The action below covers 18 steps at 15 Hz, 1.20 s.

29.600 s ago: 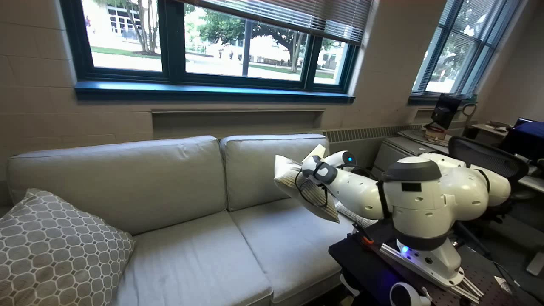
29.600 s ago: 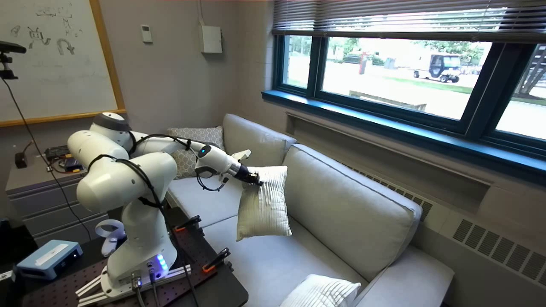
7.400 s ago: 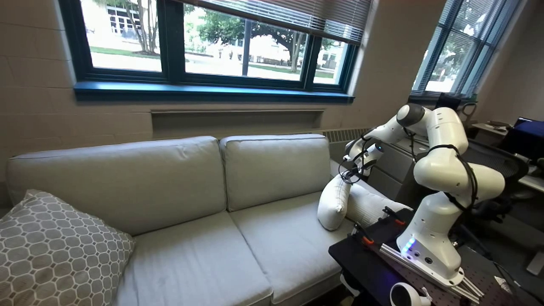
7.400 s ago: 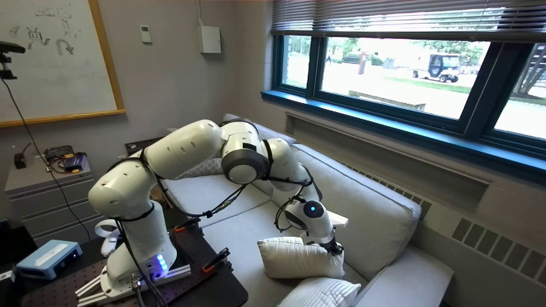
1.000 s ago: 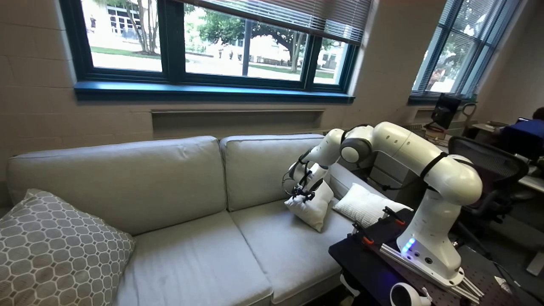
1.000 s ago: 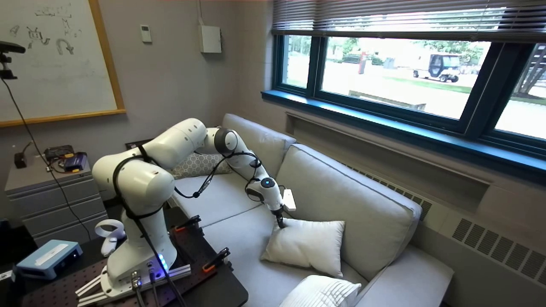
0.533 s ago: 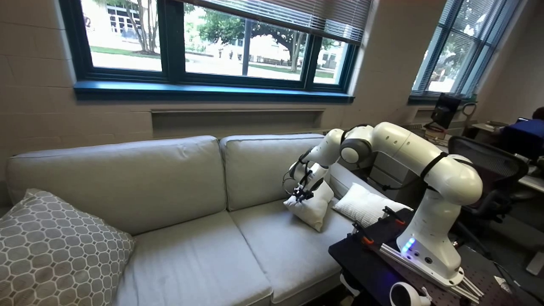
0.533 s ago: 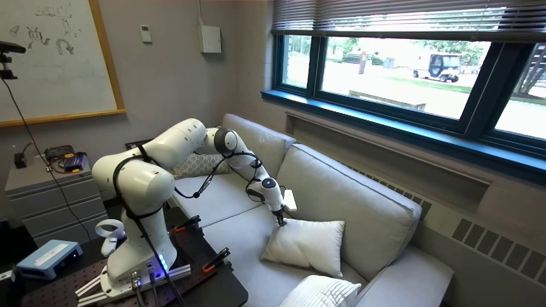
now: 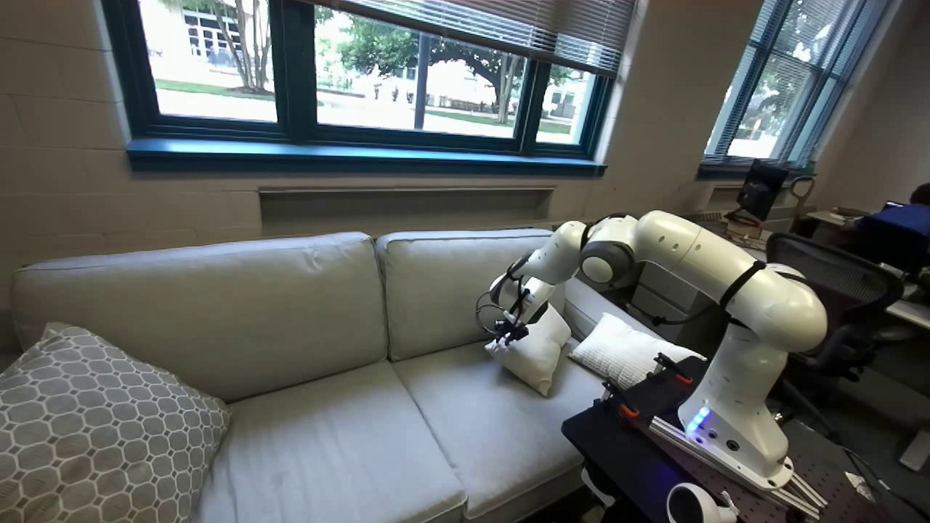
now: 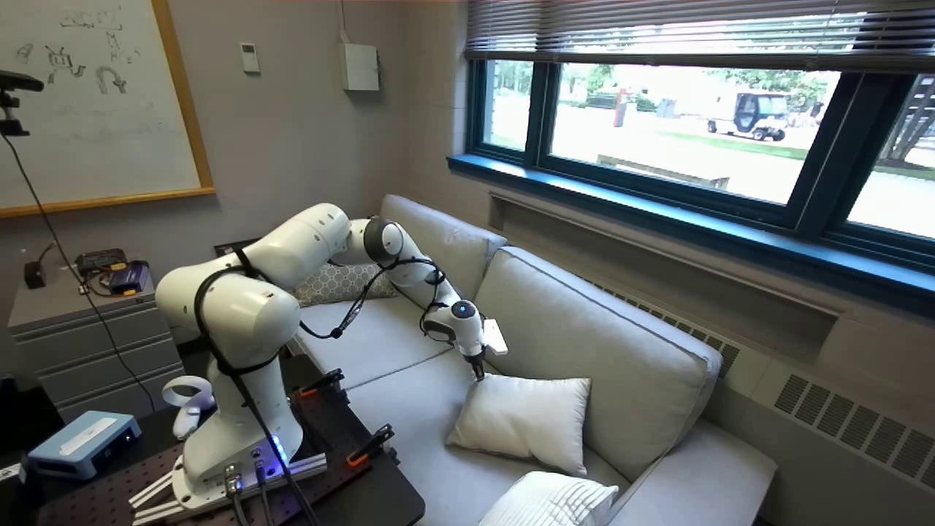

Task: Move the small pillows to the left arm of the sofa

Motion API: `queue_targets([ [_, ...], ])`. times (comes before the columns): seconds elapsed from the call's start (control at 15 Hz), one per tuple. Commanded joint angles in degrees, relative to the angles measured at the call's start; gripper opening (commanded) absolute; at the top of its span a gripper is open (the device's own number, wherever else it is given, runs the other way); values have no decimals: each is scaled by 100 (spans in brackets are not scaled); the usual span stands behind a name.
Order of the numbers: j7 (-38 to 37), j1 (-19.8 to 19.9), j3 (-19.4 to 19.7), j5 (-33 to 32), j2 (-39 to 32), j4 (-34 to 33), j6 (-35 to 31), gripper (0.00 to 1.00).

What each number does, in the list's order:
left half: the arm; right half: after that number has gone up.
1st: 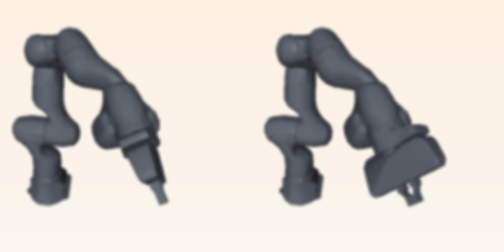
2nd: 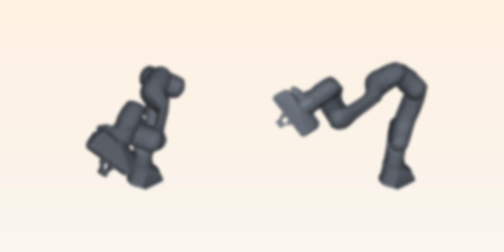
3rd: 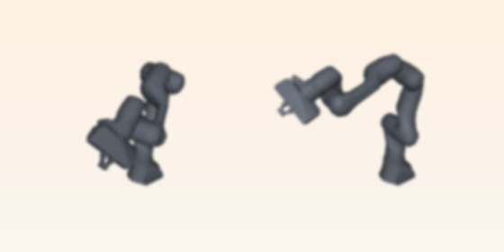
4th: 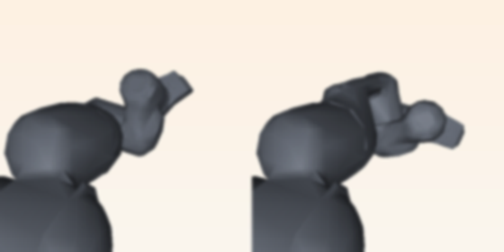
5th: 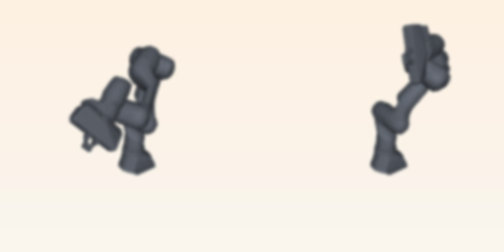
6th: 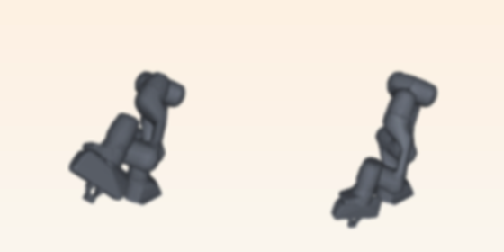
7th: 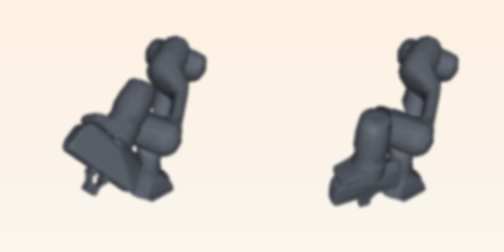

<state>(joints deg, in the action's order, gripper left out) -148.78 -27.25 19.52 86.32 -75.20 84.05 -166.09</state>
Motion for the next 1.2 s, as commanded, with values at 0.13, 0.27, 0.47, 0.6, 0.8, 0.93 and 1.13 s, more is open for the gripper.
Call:
queue_targets([
  [0.13, -14, -485, 402, 69, -152, -86, 161, 82],
  [0.27, -10, -612, 583, 125, -248, 10, 180, 97],
  [0.47, -5, -731, 840, 214, -428, 248, 208, 100],
  [0.6, -8, -783, 998, 242, -565, 439, 191, 100],
  [0.8, -8, -813, 1196, 262, -728, 677, 217, 100],
  [0.93, -7, -824, 1312, 261, -806, 815, 253, 100],
  [1.13, -8, -844, 1486, 227, -871, 978, 391, 75],
])
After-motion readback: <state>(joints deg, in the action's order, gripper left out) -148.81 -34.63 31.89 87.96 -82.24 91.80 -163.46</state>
